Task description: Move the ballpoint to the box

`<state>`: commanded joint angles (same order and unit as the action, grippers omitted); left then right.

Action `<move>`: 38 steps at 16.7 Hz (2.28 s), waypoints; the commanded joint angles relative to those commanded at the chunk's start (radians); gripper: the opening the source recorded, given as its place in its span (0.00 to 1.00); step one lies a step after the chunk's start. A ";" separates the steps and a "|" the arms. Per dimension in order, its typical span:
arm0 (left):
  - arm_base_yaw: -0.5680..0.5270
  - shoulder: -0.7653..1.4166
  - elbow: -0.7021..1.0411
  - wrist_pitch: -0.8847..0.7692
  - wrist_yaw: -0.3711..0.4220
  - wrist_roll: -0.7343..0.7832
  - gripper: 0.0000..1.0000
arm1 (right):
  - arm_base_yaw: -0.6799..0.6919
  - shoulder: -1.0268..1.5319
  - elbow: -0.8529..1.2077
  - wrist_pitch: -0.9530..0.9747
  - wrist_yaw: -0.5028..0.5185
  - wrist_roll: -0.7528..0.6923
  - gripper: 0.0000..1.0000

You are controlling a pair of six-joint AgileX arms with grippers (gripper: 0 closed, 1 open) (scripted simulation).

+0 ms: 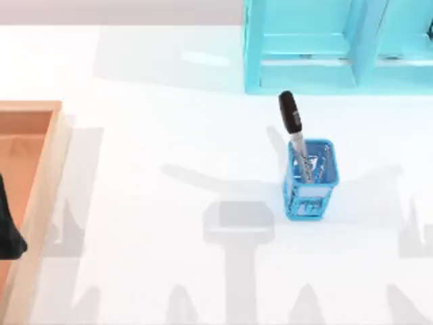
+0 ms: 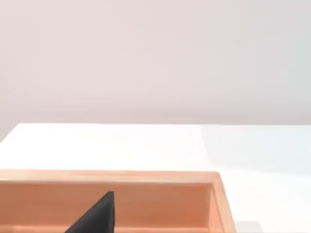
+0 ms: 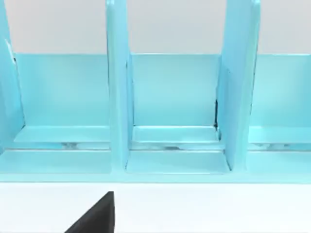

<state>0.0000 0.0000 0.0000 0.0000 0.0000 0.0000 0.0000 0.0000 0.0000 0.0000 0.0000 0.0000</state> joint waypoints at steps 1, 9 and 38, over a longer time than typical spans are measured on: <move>0.000 0.000 0.000 0.000 0.000 0.000 1.00 | 0.000 0.000 0.000 0.000 0.000 0.000 1.00; -0.162 0.297 0.116 0.250 -0.009 -0.121 1.00 | 0.000 0.000 0.000 0.000 0.000 0.000 1.00; -0.838 2.008 0.600 1.224 -0.051 -0.577 1.00 | 0.000 0.000 0.000 0.000 0.000 0.000 1.00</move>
<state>-0.8381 2.0077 0.6003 1.2241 -0.0511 -0.5774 0.0000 0.0000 0.0000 0.0000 0.0000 0.0000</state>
